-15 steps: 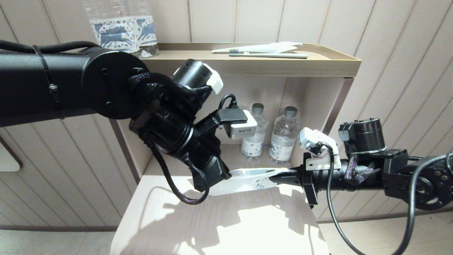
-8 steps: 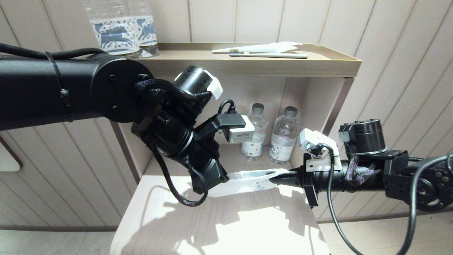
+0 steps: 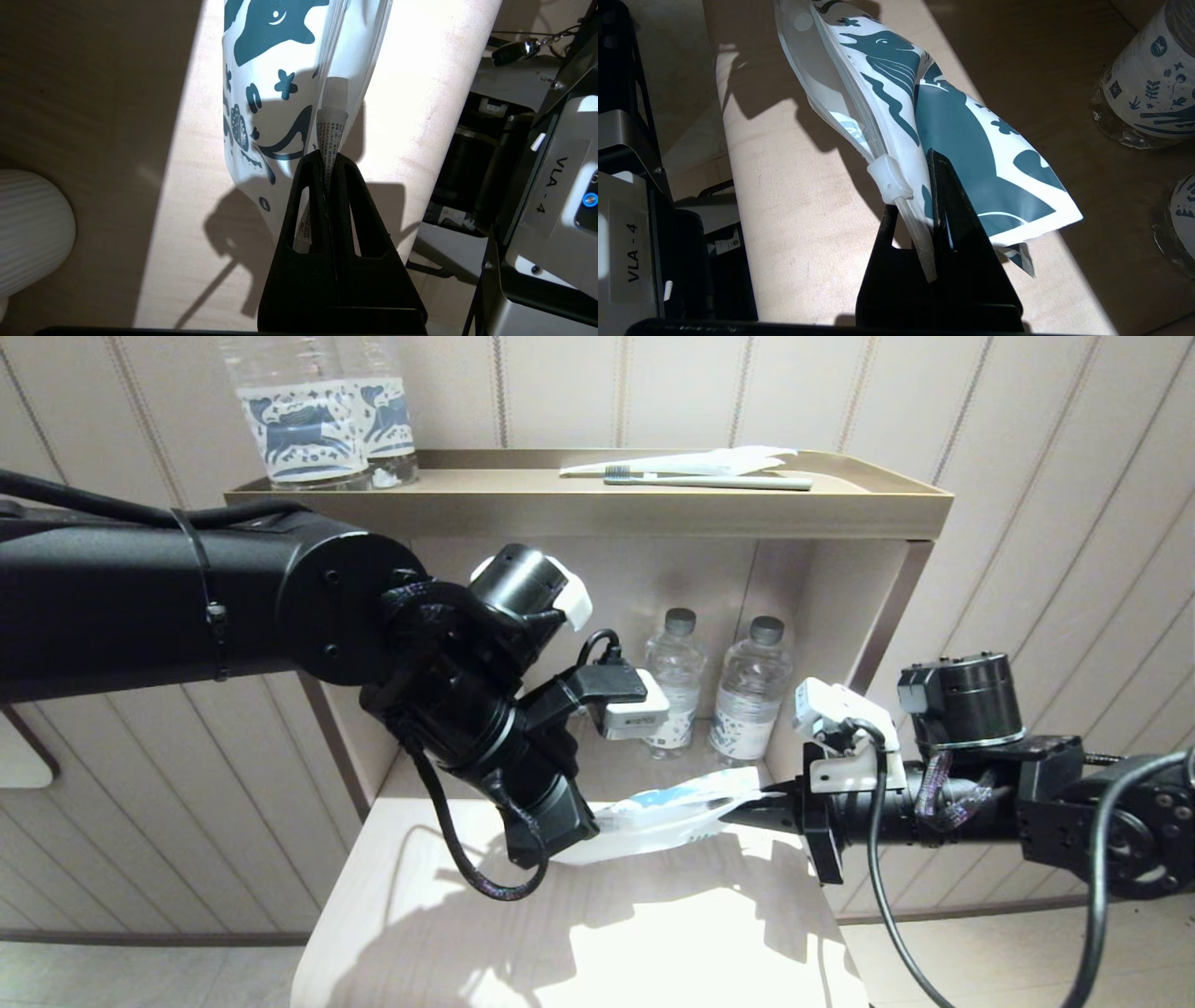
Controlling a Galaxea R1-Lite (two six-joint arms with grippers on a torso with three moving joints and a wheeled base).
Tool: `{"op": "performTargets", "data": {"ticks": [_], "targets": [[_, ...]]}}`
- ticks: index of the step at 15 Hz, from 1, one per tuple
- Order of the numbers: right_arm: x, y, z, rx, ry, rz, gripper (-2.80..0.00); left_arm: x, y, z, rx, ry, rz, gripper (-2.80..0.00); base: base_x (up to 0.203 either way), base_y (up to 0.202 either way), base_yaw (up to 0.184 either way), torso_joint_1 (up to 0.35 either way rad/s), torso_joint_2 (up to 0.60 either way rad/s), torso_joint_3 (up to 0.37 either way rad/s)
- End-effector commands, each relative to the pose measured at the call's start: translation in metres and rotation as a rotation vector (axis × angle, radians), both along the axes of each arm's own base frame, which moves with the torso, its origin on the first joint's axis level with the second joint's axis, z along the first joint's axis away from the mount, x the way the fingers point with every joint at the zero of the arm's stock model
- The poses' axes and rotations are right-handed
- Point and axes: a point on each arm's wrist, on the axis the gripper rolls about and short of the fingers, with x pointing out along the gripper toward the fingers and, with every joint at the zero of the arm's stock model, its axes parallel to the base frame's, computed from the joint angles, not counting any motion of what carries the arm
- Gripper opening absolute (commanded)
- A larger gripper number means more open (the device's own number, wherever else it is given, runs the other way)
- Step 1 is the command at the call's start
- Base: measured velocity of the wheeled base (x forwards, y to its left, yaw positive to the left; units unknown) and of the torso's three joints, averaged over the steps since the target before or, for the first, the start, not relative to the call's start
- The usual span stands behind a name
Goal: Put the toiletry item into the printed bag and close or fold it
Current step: Place the comb into the storage bag
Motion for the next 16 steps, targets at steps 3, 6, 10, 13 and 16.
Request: {"op": "performTargets", "data": {"ticks": [3,6,10,13,16], "targets": [[0.000,0.001,0.002,0.006,-0.009,0.007,-2.80,0.003,-0.003,0.000,-0.013,-0.013,0.008,-2.80,0.000,0.000,0.000,0.000,0.00,0.000],[-0.001,0.002,0.006,0.011,-0.016,0.009,-2.80,0.015,-0.014,-0.008,-0.012,-0.103,0.093,-2.80,0.000,0.000,0.000,0.000,0.00,0.000],[-0.002,0.001,0.009,0.015,-0.025,0.010,-2.80,0.008,-0.022,-0.009,-0.015,-0.104,0.094,-2.80,0.000,0.000,0.000,0.000,0.00,0.000],[-0.002,0.001,0.011,0.017,-0.029,0.007,-2.80,0.005,-0.022,-0.003,-0.034,-0.111,0.091,-2.80,0.000,0.000,0.000,0.000,0.00,0.000],[-0.004,0.000,0.015,0.020,-0.038,0.007,-2.80,0.001,-0.025,0.001,-0.077,-0.073,0.121,-2.80,0.000,0.000,0.000,0.000,0.00,0.000]]}}
